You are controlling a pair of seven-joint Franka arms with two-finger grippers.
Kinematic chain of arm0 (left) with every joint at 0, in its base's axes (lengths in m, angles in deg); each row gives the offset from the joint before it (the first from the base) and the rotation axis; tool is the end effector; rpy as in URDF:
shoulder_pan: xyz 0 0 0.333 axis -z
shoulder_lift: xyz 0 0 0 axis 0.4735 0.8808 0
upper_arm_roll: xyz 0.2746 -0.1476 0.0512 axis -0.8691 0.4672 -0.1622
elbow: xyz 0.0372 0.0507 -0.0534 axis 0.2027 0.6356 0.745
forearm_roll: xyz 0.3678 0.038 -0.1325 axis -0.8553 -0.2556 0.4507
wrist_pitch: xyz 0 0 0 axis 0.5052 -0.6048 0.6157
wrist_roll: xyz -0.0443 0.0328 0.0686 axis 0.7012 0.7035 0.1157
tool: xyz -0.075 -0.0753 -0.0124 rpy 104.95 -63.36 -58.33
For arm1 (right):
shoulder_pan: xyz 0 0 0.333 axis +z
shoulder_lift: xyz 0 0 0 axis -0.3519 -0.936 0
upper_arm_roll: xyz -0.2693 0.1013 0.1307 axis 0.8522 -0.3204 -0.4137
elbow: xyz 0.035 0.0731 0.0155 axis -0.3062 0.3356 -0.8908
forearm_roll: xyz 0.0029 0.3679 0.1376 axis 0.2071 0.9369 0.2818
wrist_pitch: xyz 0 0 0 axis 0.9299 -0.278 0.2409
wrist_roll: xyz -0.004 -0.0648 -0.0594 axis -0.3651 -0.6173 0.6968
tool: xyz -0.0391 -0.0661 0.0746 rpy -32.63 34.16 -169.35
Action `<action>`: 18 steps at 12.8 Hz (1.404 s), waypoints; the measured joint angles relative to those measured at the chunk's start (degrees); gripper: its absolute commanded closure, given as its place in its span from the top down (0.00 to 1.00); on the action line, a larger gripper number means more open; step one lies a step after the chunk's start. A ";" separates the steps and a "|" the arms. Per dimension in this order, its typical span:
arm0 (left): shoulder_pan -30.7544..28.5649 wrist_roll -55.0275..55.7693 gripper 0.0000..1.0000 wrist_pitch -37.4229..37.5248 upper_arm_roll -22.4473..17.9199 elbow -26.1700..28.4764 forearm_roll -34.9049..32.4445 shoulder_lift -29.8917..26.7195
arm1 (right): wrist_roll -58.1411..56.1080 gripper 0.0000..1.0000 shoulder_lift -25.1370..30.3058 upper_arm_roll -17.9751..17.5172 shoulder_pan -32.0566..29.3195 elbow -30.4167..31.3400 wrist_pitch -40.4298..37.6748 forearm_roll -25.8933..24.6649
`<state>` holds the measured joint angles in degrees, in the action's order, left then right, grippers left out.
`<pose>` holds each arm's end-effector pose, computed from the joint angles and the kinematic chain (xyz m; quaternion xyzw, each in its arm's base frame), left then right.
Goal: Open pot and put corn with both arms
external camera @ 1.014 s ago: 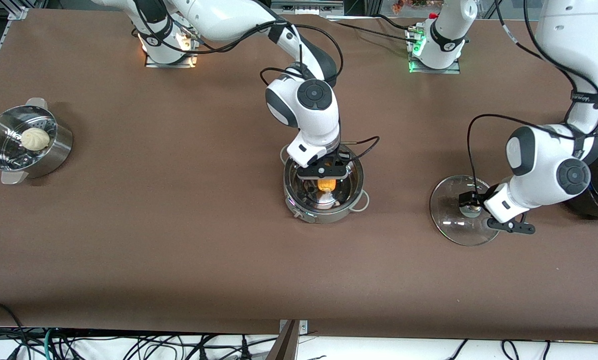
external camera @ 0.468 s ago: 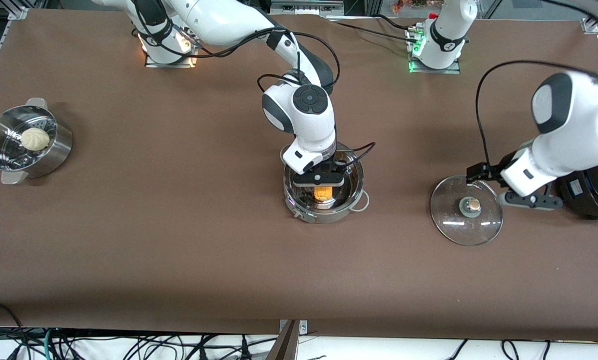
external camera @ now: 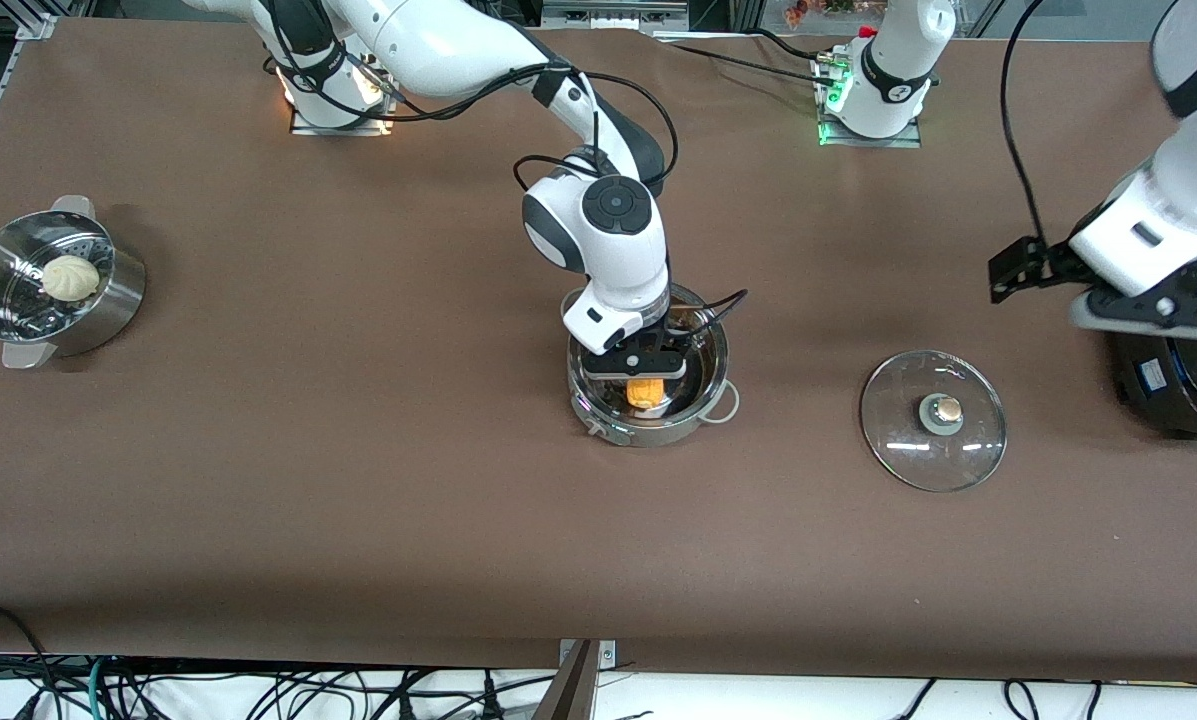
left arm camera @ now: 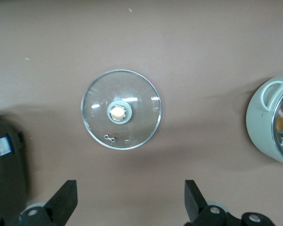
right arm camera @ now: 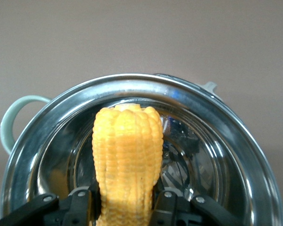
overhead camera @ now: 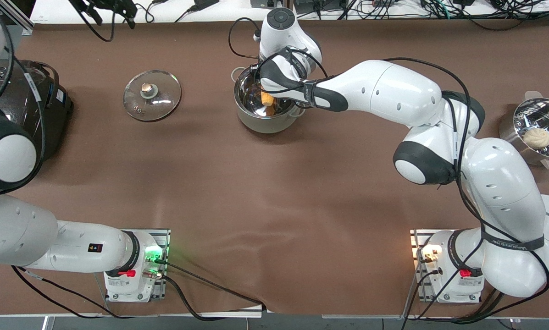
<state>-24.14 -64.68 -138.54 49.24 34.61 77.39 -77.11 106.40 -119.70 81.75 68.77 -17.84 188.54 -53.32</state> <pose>0.5790 -0.0396 0.5875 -0.9988 0.0442 -0.0048 0.0209 0.5576 0.5756 0.2982 -0.9927 0.0181 -0.0965 0.0700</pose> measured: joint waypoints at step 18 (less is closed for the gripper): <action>-3.89 5.66 1.00 0.33 1.73 6.60 3.49 -5.63 | -6.70 1.00 6.15 6.16 -0.14 -1.50 -14.99 -2.69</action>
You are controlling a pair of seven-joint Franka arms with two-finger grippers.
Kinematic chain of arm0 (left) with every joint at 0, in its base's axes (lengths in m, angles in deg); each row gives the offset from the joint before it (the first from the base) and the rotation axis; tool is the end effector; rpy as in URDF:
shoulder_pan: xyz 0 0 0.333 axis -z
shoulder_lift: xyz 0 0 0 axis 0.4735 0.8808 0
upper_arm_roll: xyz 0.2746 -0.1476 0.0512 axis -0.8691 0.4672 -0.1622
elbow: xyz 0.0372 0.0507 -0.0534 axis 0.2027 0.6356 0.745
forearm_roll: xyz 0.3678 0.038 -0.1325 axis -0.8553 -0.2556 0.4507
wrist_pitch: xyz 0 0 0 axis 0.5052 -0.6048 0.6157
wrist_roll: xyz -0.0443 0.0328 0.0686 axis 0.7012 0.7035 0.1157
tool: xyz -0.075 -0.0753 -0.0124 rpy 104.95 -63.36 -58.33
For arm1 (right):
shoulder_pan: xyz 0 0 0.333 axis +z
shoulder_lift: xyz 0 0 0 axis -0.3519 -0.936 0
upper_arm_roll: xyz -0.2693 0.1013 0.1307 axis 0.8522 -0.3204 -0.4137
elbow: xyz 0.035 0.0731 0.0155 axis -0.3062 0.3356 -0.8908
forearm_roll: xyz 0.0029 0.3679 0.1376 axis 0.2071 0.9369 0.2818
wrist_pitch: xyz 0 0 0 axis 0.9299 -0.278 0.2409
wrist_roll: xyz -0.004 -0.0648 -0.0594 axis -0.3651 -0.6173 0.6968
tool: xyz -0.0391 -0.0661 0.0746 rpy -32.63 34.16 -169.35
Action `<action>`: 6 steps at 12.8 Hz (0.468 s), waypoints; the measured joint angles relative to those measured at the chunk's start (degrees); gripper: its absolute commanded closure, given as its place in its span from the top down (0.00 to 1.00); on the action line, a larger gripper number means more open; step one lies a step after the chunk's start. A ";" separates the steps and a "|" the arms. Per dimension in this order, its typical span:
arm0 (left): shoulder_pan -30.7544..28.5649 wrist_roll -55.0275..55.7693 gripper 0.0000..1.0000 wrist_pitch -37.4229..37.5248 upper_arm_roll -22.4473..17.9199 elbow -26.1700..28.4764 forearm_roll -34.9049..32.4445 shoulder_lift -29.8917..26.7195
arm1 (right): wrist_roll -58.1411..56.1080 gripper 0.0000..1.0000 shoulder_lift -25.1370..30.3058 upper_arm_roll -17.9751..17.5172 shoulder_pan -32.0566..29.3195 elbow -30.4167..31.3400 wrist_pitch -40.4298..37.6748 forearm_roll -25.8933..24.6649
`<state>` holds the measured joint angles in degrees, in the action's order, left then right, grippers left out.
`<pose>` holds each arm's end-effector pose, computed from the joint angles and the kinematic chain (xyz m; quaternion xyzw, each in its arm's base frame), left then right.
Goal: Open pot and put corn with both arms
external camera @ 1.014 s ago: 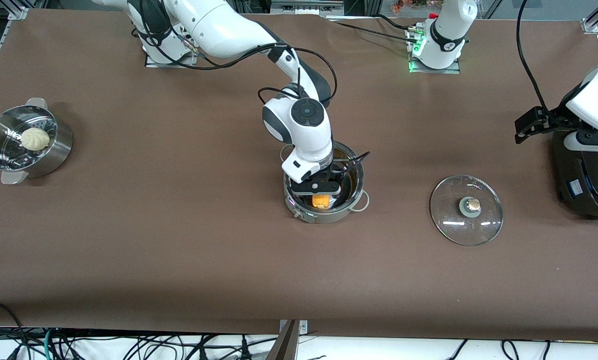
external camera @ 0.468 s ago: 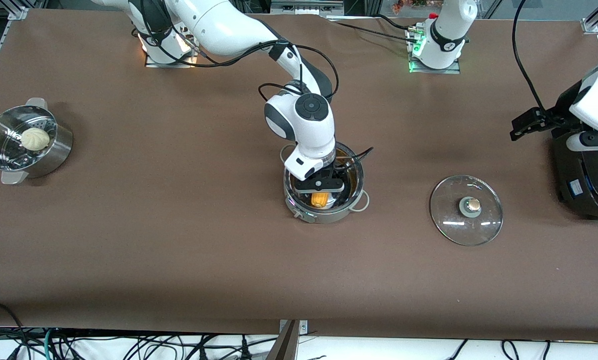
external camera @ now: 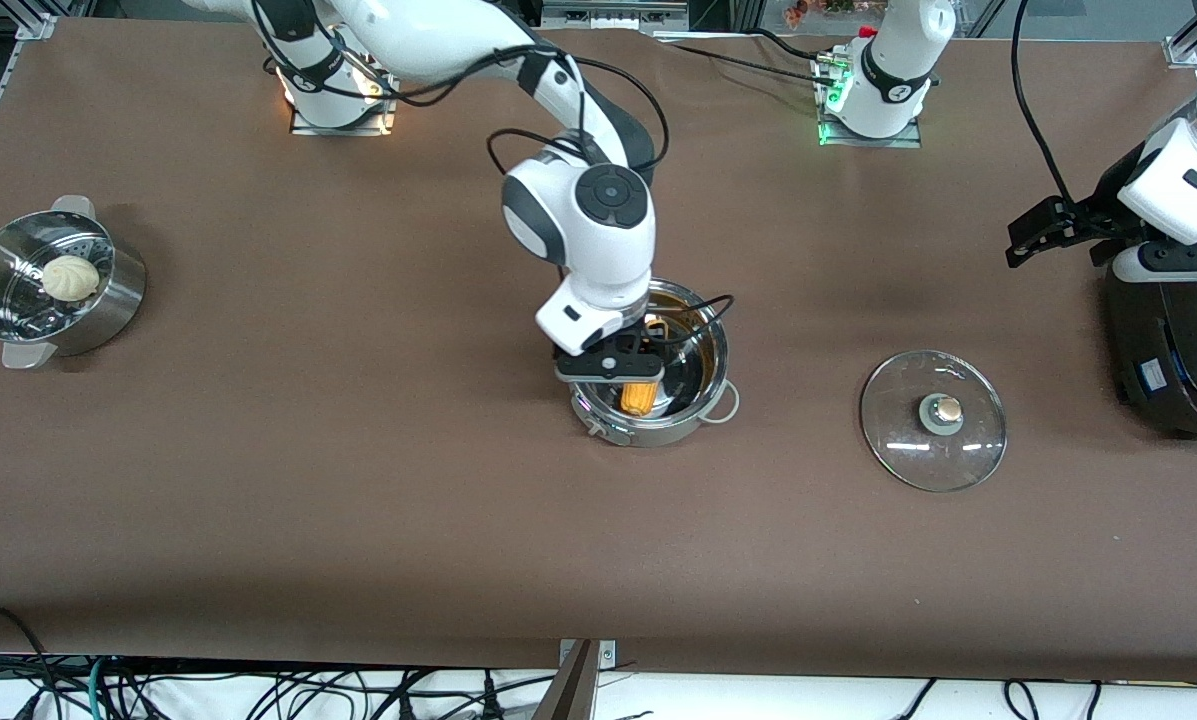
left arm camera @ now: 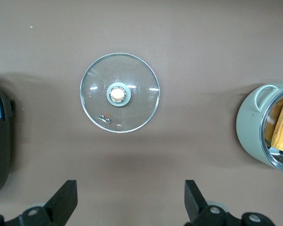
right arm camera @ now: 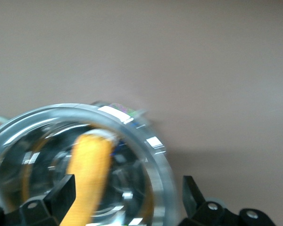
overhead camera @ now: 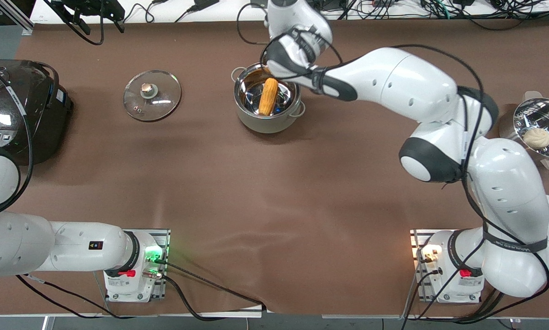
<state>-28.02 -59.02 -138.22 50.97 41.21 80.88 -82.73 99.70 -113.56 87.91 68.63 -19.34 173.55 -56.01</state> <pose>0.5474 -0.0230 0.5872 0.9996 0.0266 -0.0078 0.0081 0.5840 0.5184 0.3736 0.9950 0.0082 0.0967 0.0252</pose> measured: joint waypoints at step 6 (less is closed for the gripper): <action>-0.08 0.00 1.00 0.74 0.55 -0.42 -1.70 0.00 | -13.09 1.00 9.48 1.97 -10.20 3.60 -11.48 1.58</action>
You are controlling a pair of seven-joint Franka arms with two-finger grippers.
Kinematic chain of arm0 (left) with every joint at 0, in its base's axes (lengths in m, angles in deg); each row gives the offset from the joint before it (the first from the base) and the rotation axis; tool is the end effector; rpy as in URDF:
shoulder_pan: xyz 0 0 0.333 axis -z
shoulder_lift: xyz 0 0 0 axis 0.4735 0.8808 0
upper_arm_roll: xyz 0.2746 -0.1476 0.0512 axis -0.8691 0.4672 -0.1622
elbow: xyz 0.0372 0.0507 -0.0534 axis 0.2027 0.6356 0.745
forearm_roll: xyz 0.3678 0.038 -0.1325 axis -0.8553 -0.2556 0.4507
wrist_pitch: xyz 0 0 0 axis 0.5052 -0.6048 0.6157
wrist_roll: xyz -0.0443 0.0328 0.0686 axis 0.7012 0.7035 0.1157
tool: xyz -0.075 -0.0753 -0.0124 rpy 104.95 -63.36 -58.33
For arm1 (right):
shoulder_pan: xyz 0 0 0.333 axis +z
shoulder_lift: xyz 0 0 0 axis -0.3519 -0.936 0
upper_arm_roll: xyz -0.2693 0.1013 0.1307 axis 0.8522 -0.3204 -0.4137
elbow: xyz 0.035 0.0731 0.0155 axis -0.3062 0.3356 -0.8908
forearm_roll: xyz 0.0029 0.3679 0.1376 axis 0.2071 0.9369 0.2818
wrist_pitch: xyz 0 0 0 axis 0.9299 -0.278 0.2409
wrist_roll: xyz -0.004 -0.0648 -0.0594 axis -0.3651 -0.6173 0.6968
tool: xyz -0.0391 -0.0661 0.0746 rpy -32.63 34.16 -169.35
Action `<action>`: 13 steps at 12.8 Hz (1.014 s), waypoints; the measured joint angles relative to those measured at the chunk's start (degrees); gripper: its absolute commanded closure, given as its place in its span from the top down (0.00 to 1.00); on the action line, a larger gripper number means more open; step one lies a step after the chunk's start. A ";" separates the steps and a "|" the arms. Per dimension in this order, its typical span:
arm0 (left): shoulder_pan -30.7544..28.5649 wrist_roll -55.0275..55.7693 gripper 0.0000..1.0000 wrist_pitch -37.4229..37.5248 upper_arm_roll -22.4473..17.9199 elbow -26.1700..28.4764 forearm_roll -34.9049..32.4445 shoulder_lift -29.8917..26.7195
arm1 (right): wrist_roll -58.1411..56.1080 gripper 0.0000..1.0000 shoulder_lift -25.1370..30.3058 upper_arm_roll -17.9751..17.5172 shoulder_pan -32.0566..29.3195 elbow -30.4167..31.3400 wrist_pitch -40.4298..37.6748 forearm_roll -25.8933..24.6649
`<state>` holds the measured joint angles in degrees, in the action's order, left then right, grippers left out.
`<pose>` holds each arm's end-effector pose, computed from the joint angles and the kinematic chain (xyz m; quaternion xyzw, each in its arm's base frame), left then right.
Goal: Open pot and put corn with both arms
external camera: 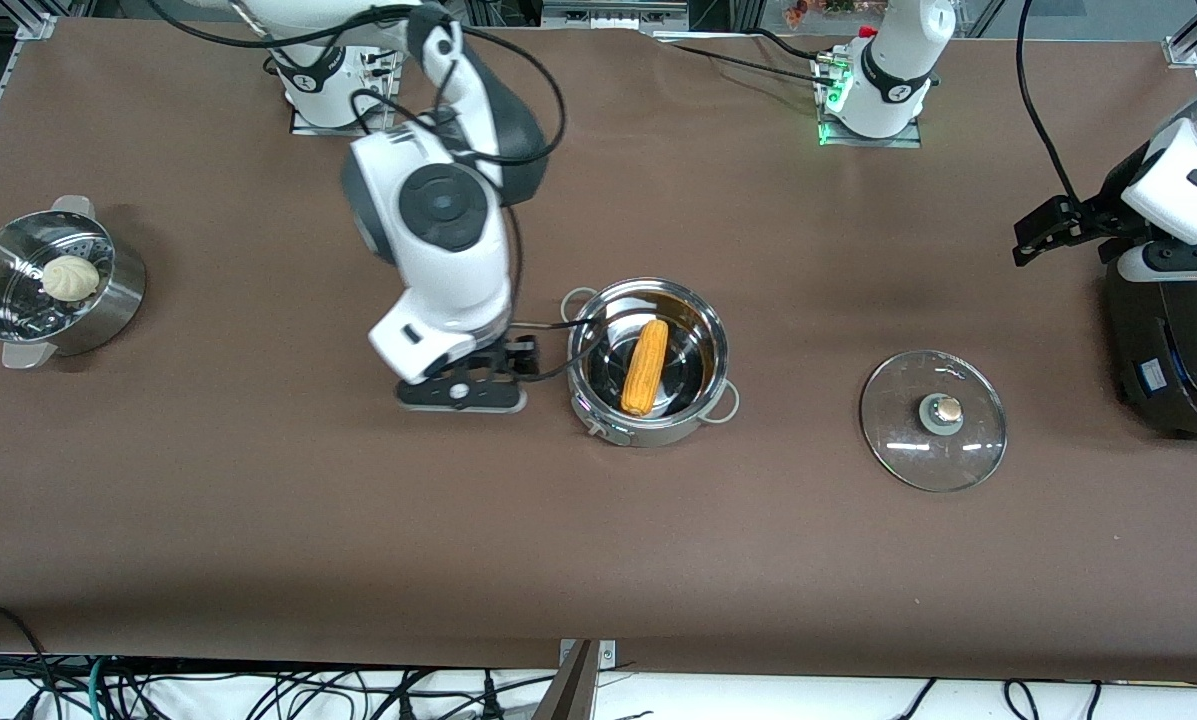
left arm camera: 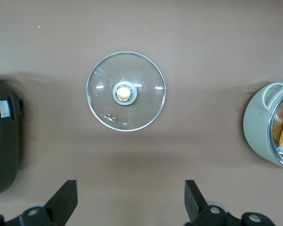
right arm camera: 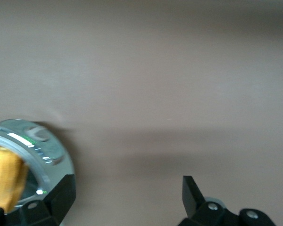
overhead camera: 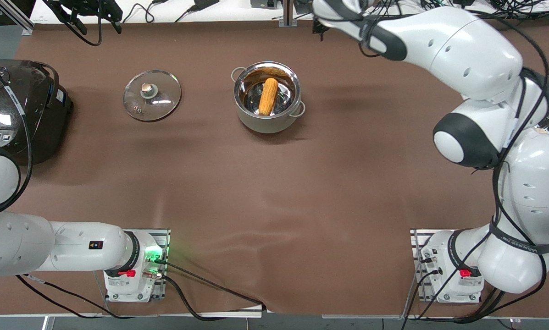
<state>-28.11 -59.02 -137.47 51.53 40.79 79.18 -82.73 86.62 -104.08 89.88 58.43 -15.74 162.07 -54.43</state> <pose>0.5464 -0.0246 0.5896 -0.9997 -0.0212 0.0097 0.0071 0.6443 0.3665 0.4515 0.9975 0.0019 0.0414 0.0576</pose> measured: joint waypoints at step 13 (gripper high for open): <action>-0.04 0.00 1.00 0.12 -0.04 -0.09 -0.15 0.03 | -28.43 1.00 9.07 0.23 -28.14 5.58 -5.61 7.52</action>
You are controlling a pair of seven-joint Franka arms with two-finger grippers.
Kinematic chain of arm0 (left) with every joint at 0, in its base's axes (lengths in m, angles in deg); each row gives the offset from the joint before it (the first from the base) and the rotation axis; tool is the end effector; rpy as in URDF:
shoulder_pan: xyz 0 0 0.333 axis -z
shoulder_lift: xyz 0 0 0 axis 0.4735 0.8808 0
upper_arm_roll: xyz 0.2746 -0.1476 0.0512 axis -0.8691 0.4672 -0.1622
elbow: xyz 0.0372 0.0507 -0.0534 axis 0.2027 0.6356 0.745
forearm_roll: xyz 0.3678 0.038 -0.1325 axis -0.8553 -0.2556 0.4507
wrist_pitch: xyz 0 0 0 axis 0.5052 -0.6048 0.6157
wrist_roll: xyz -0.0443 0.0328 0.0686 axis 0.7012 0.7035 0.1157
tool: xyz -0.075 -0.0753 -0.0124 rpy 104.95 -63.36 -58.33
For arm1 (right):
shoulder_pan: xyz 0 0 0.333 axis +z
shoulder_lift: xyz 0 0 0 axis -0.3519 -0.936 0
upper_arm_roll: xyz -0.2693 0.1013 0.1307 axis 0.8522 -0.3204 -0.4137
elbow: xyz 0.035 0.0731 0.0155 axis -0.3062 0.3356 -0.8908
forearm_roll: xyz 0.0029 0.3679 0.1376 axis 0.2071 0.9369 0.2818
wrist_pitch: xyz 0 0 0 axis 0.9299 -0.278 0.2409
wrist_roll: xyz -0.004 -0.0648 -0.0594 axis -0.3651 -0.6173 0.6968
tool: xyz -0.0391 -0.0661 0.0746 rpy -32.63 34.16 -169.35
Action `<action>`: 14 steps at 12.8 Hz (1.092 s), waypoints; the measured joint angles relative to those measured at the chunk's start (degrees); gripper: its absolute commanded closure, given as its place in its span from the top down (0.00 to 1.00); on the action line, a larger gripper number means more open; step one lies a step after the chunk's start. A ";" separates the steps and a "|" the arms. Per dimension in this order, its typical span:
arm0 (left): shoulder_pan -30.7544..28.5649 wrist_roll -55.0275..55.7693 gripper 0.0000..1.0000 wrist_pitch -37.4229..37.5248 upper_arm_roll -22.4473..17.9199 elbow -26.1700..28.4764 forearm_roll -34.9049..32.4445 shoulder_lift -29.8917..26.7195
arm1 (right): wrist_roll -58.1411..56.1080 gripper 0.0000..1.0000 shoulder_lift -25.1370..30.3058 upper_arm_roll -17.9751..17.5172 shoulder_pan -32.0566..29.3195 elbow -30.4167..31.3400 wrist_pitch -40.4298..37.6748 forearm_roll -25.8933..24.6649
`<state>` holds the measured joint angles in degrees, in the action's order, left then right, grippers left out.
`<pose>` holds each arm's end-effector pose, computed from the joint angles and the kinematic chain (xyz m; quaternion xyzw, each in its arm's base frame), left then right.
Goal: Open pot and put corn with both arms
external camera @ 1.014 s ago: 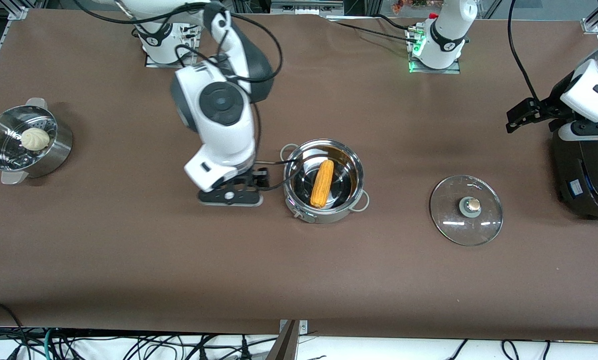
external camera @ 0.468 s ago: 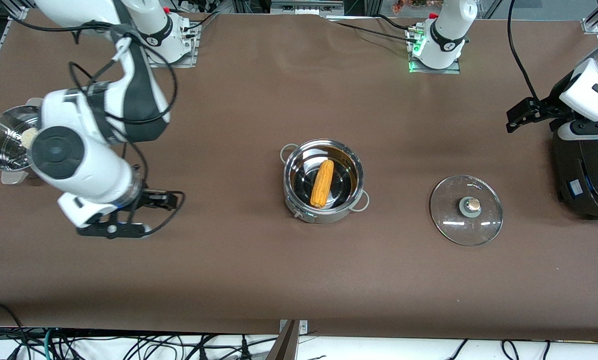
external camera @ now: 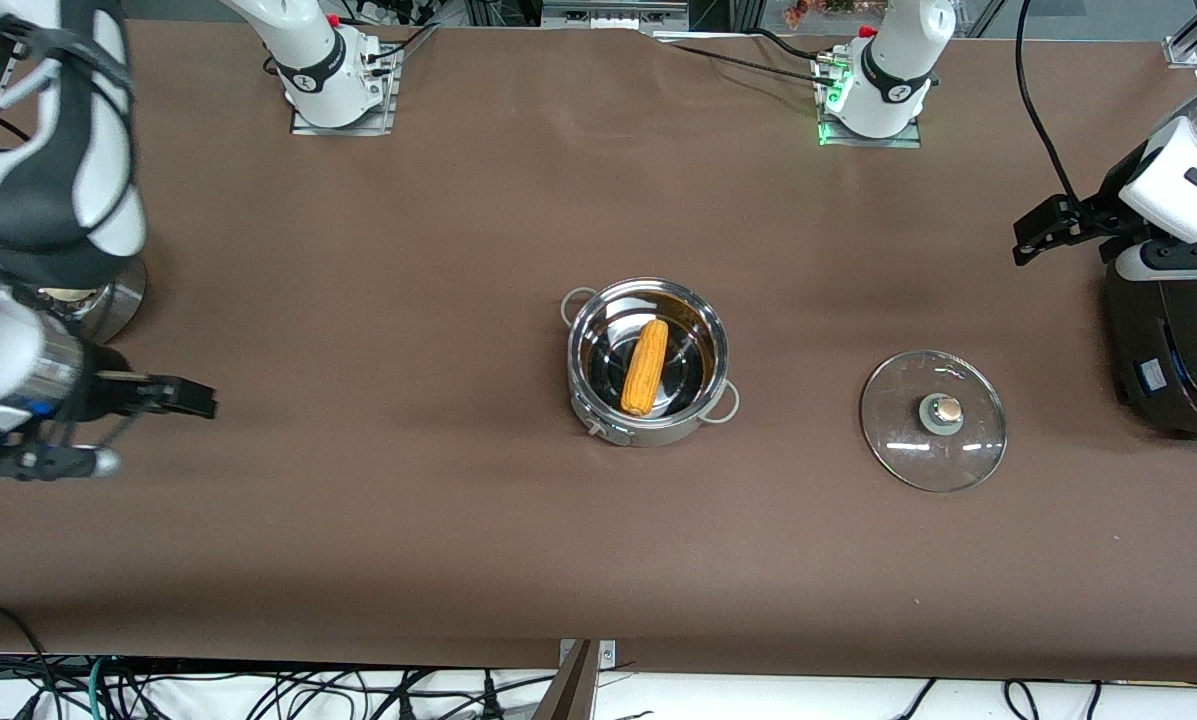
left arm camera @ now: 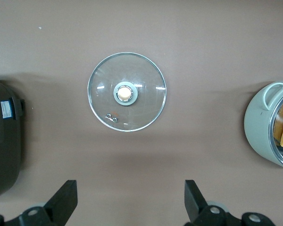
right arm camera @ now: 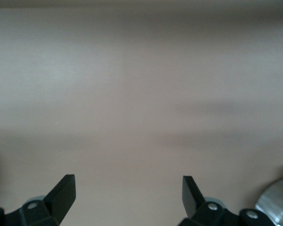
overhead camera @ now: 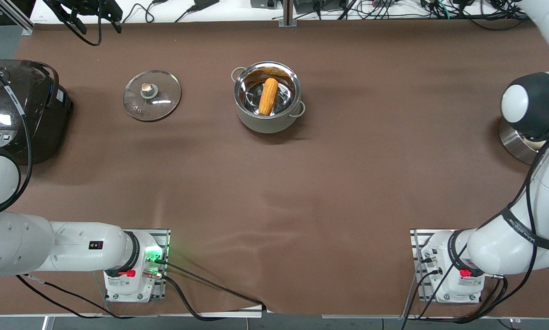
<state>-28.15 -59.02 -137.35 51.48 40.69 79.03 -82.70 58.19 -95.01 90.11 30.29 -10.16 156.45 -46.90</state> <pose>0.5464 -0.0234 0.5899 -0.9997 -0.0219 0.0100 0.0084 0.7008 0.0202 0.5092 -0.9998 0.0128 0.0099 0.0076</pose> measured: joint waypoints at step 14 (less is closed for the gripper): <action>0.01 0.00 1.00 0.11 0.03 -0.04 0.00 0.02 | -0.27 1.00 20.06 -7.44 -7.71 18.06 -0.45 -7.83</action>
<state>-28.13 -59.02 -137.24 51.52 40.65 79.03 -82.68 57.92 -74.95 82.66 22.58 7.90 156.00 -54.74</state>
